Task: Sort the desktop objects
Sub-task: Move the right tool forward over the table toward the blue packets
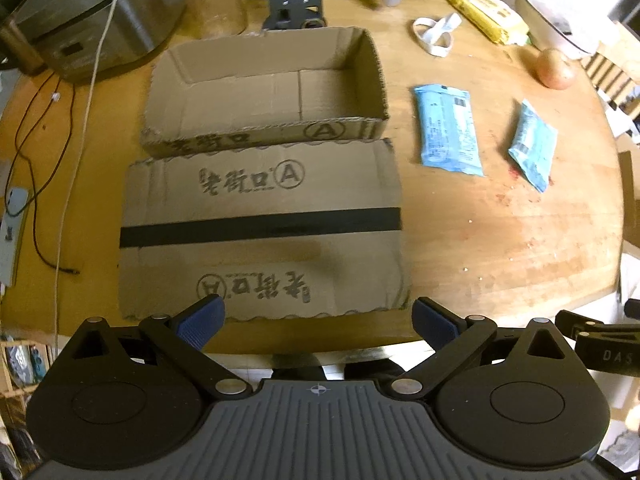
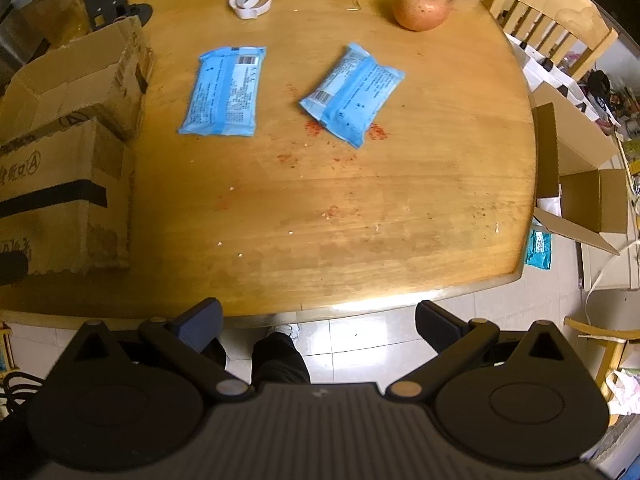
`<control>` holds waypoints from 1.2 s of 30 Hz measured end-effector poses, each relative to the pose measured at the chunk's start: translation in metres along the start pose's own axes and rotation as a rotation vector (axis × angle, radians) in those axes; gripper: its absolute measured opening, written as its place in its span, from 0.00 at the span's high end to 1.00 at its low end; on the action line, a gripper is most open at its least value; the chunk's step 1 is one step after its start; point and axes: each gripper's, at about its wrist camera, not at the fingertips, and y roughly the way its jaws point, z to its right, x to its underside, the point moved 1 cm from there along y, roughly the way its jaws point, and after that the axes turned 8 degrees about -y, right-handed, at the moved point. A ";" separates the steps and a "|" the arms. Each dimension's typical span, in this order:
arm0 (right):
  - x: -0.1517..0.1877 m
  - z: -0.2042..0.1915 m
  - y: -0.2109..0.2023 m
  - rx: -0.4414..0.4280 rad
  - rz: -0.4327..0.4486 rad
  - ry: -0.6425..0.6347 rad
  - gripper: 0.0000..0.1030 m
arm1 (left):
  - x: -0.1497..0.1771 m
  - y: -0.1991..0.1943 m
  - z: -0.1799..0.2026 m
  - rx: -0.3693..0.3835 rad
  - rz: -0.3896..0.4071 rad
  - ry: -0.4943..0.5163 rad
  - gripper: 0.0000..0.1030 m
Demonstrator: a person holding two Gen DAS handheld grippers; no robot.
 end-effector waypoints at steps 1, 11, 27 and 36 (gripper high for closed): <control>0.001 0.002 0.000 0.001 0.001 0.006 0.00 | 0.000 0.000 0.003 0.002 0.001 0.008 0.00; 0.008 0.020 -0.002 0.010 0.009 0.069 0.00 | -0.004 0.002 0.031 0.021 0.002 0.098 0.00; 0.021 0.049 -0.005 0.033 0.016 0.150 0.00 | -0.007 0.004 0.071 0.040 0.013 0.193 0.00; 0.025 0.059 -0.002 0.038 0.009 0.169 0.00 | -0.008 0.008 0.083 0.046 0.002 0.209 0.00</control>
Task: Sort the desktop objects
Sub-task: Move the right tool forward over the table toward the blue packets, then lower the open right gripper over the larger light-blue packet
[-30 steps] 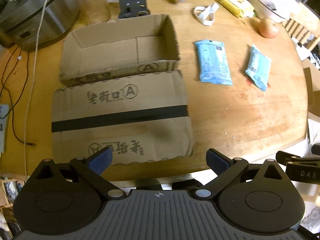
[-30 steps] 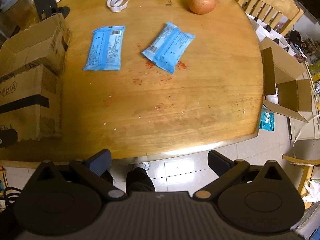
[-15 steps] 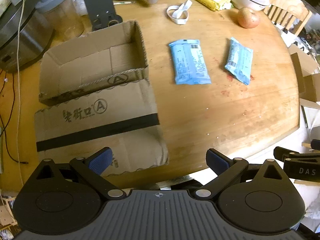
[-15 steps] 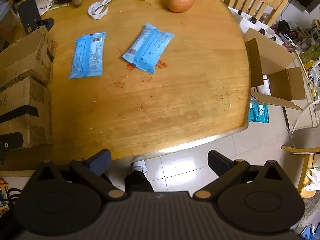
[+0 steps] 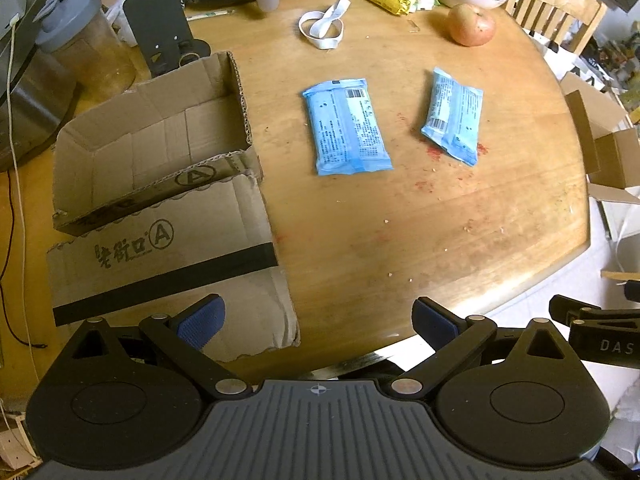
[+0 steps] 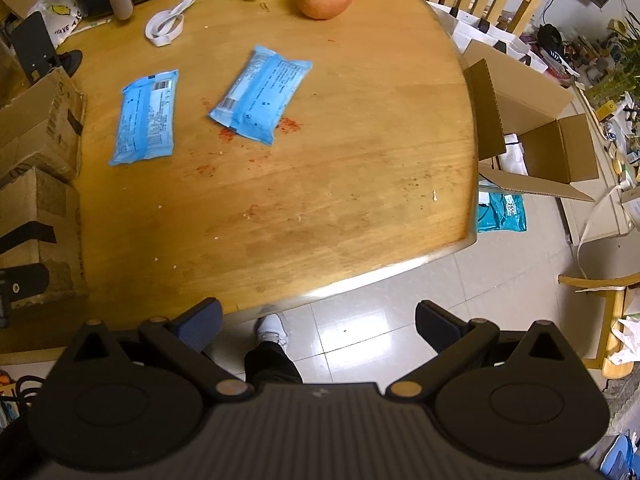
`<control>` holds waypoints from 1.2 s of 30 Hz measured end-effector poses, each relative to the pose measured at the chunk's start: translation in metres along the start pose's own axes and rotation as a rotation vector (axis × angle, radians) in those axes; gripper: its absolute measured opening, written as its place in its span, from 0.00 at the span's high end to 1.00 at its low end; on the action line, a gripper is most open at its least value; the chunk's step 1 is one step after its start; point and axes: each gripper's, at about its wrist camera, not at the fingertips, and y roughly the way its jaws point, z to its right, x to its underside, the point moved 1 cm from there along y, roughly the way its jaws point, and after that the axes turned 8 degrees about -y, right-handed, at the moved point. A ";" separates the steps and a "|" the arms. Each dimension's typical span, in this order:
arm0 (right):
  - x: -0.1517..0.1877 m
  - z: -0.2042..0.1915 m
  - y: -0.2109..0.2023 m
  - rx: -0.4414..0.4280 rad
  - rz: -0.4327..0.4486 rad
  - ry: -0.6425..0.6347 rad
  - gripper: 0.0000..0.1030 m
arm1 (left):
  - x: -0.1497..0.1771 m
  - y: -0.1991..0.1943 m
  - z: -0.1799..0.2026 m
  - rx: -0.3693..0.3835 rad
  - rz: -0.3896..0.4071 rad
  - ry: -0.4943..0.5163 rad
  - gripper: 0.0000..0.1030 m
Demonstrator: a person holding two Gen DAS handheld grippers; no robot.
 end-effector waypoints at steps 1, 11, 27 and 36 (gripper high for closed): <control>0.000 0.000 0.000 0.000 -0.001 0.000 0.00 | 0.000 0.000 0.000 0.001 -0.001 -0.001 0.00; -0.012 0.002 0.002 -0.009 0.013 -0.007 0.00 | -0.008 0.002 -0.004 -0.001 -0.003 -0.021 0.00; -0.042 0.002 0.007 -0.020 0.034 -0.009 0.00 | -0.015 0.003 0.000 0.006 -0.004 -0.030 0.00; -0.055 -0.003 0.010 -0.043 0.034 -0.018 0.00 | -0.017 0.005 0.000 -0.004 -0.013 -0.029 0.00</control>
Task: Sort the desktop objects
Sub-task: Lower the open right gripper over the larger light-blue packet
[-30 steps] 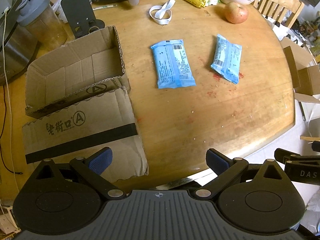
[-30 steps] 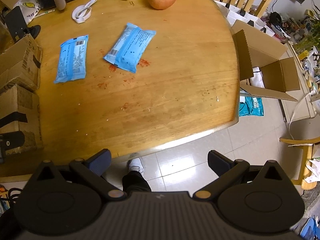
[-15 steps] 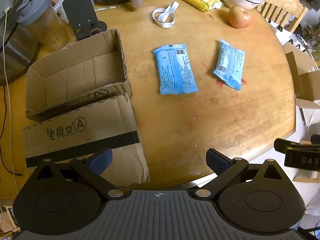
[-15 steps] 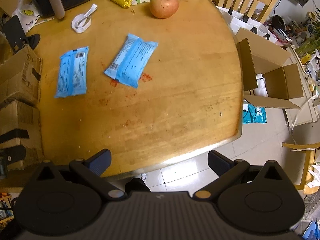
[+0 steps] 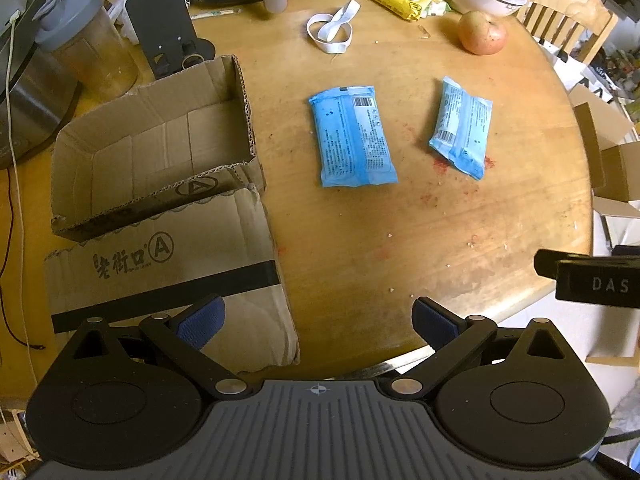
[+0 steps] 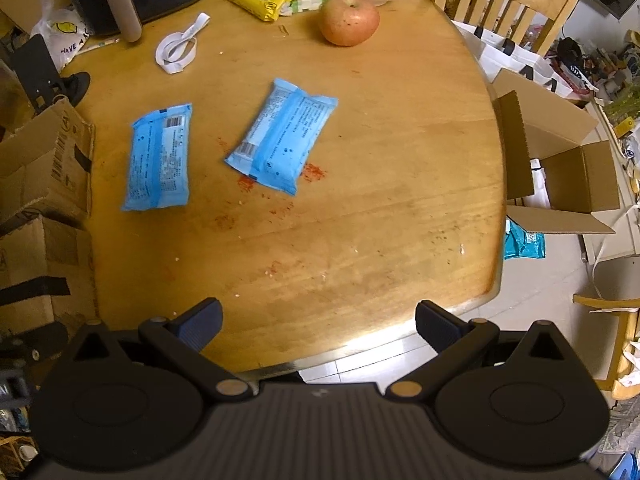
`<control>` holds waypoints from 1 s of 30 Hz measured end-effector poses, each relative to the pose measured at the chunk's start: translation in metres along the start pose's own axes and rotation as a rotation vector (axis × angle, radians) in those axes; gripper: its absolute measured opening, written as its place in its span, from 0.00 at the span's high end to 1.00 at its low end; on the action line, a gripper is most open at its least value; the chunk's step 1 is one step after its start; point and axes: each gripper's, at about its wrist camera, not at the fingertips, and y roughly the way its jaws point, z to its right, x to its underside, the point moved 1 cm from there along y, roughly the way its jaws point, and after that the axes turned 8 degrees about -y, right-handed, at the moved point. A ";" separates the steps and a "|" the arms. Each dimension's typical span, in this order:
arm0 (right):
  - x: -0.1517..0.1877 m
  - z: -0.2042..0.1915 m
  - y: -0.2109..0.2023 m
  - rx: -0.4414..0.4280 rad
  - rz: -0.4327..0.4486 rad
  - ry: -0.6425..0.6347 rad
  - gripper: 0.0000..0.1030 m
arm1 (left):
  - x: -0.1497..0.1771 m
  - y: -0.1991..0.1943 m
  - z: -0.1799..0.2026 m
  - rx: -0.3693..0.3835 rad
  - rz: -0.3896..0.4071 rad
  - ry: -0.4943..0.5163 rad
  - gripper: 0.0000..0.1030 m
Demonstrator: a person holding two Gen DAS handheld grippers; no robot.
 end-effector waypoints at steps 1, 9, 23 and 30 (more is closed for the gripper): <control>-0.002 0.000 0.000 -0.001 0.001 0.001 0.00 | 0.000 0.000 0.000 0.001 0.000 0.000 0.00; -0.017 0.000 0.003 -0.009 0.008 0.005 0.00 | 0.002 -0.001 0.002 0.011 0.002 0.002 0.00; -0.038 0.001 0.011 -0.006 0.009 0.018 0.00 | 0.000 -0.001 0.003 0.017 -0.001 0.004 0.00; -0.050 0.000 0.018 -0.007 0.004 0.021 0.00 | -0.002 0.001 0.002 0.018 -0.006 0.005 0.00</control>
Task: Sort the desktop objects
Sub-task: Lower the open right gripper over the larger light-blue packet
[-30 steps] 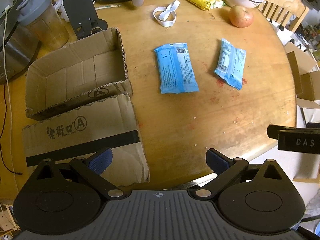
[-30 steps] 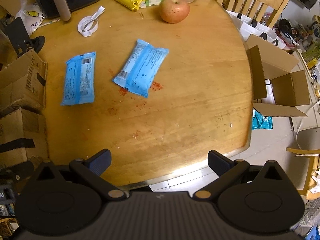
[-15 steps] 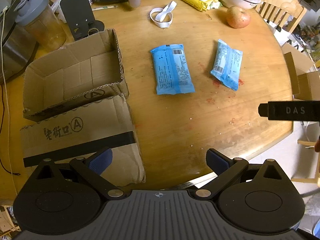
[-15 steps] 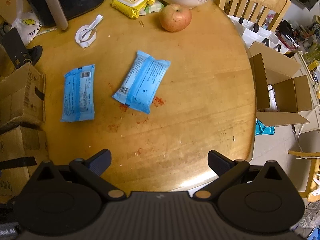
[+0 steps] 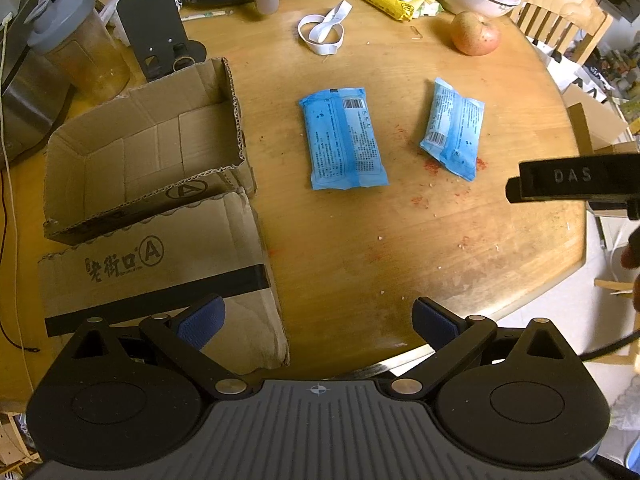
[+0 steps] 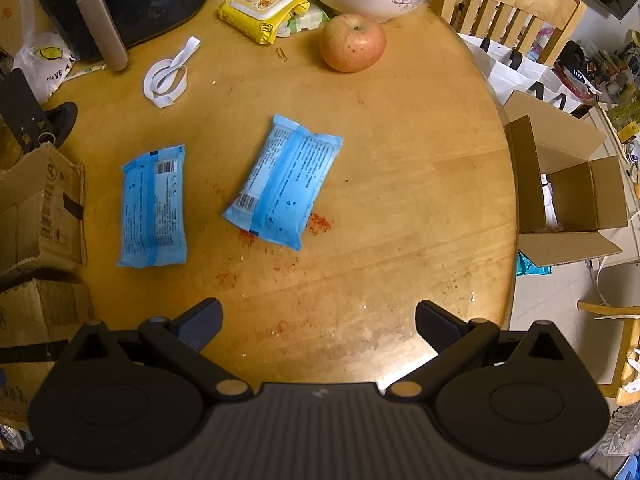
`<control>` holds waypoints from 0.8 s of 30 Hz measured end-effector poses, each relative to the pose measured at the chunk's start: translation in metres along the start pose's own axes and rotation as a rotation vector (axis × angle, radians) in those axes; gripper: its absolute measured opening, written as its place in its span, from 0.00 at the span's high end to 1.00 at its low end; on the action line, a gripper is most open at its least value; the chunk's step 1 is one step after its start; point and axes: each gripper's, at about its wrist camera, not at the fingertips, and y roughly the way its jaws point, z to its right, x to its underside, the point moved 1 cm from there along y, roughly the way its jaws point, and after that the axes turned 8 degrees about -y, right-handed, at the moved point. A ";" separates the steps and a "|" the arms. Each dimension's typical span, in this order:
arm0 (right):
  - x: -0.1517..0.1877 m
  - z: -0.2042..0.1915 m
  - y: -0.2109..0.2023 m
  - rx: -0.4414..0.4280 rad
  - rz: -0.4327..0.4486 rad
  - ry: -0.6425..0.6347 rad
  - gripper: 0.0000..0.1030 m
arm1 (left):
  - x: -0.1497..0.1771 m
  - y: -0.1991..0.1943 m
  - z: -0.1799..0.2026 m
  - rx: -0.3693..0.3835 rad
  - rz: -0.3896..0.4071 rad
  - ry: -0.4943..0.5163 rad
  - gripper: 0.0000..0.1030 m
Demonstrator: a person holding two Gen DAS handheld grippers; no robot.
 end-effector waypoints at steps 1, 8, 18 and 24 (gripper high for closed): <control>-0.002 0.000 0.001 0.000 -0.001 0.000 0.00 | 0.000 0.000 0.000 0.000 -0.001 0.000 0.00; -0.014 -0.002 0.009 0.004 -0.008 -0.010 0.00 | -0.001 0.001 0.002 0.000 -0.007 -0.001 0.00; -0.032 -0.005 0.020 0.010 -0.018 -0.024 0.00 | -0.004 0.005 0.000 0.004 -0.017 -0.007 0.00; -0.042 -0.006 0.026 0.013 -0.023 -0.033 0.00 | -0.003 0.006 0.001 0.005 -0.023 -0.011 0.00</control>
